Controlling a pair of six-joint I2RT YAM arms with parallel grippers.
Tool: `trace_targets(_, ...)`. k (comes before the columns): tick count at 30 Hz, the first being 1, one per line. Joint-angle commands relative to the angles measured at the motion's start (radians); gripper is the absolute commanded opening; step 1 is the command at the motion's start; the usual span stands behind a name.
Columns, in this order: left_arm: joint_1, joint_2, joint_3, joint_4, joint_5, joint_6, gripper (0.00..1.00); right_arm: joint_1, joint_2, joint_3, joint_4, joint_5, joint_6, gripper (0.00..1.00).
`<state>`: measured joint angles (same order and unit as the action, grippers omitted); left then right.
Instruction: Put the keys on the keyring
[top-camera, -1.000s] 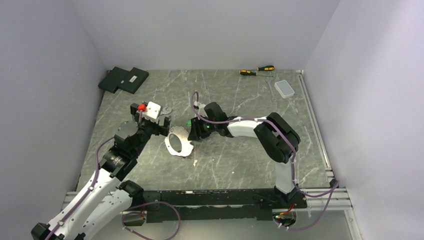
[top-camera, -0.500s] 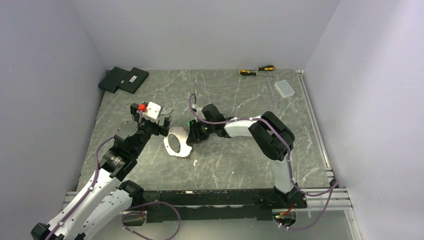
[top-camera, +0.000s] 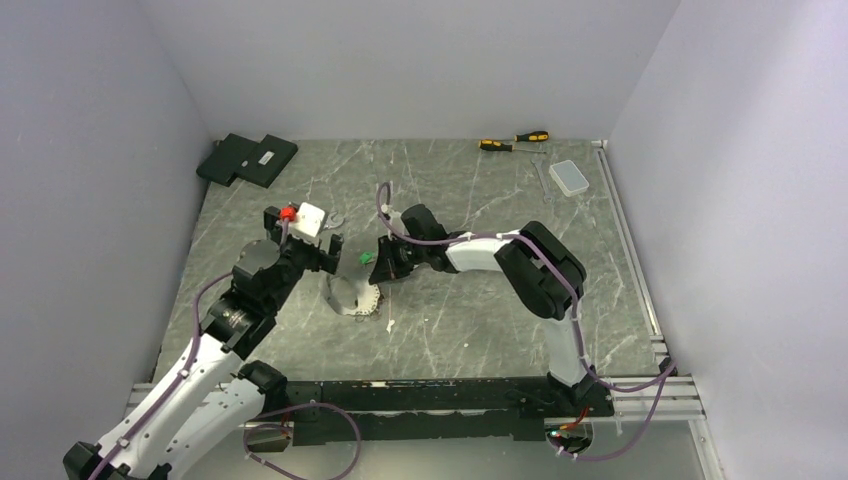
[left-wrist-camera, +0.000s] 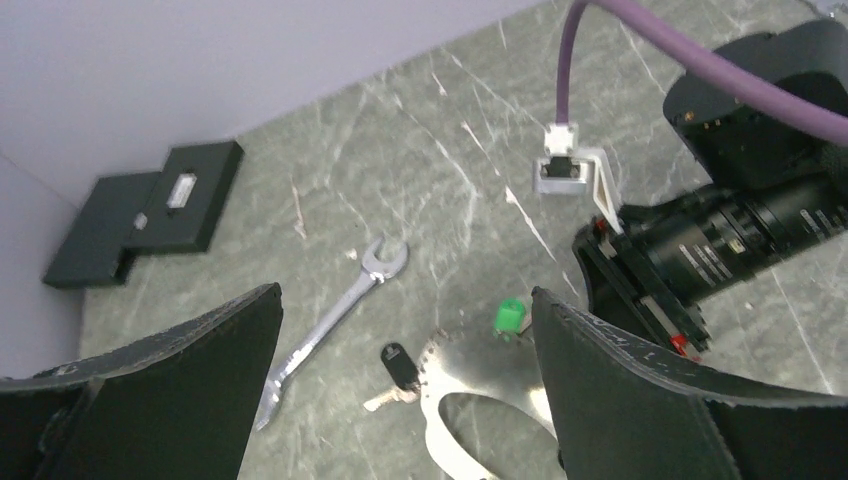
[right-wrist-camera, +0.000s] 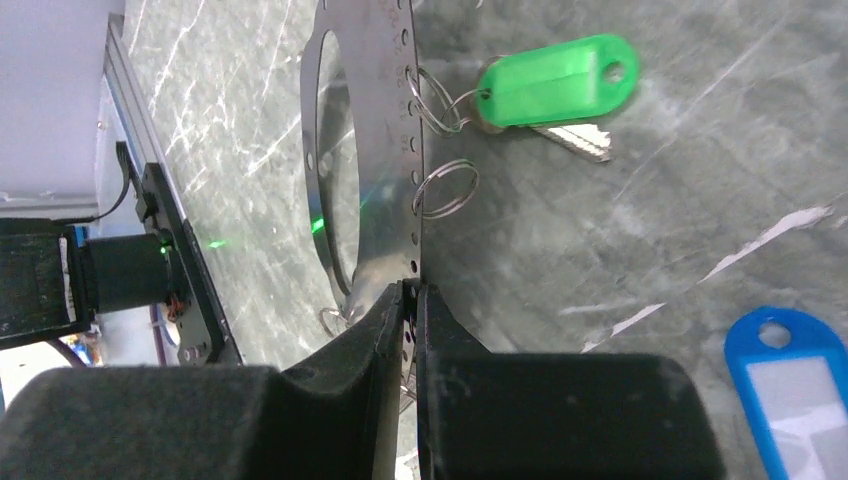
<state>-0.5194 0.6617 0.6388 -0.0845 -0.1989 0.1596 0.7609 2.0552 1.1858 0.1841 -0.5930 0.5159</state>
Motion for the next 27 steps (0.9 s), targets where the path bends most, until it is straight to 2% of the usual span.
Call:
trace_targets(1,0.0,0.049,0.08,-0.095,0.018,-0.089,0.99,-0.037,0.027,0.047,0.02,0.039,-0.033,0.05)
trace_targets(4,0.0,0.083,0.13,-0.222,0.082,-0.222,0.99,-0.066,0.029,0.064,0.014,0.05,-0.047,0.04)
trace_targets(8,-0.001,0.112,0.16,-0.368,0.156,-0.315,0.99,-0.095,0.034,0.107,-0.01,0.045,-0.069,0.08)
trace_targets(10,-0.002,0.12,0.161,-0.413,0.154,-0.339,0.99,-0.102,0.033,0.126,-0.026,0.04,-0.084,0.14)
trace_targets(12,-0.004,0.125,0.15,-0.427,0.151,-0.331,0.99,-0.108,0.024,0.141,-0.052,0.043,-0.107,0.27)
trace_targets(15,-0.017,0.124,0.113,-0.396,0.139,-0.266,0.99,-0.121,-0.003,0.149,-0.097,0.054,-0.144,0.41)
trace_targets(19,-0.044,0.179,0.074,-0.34,0.137,-0.085,0.99,-0.138,-0.061,0.14,-0.145,0.063,-0.183,0.5)
trace_targets(24,-0.085,0.254,0.018,-0.29,0.209,0.225,0.99,-0.158,-0.165,0.062,-0.144,0.098,-0.209,0.55)
trace_targets(27,-0.085,0.274,-0.005,-0.256,0.284,0.295,0.96,-0.177,-0.234,-0.004,-0.133,0.11,-0.215,0.56)
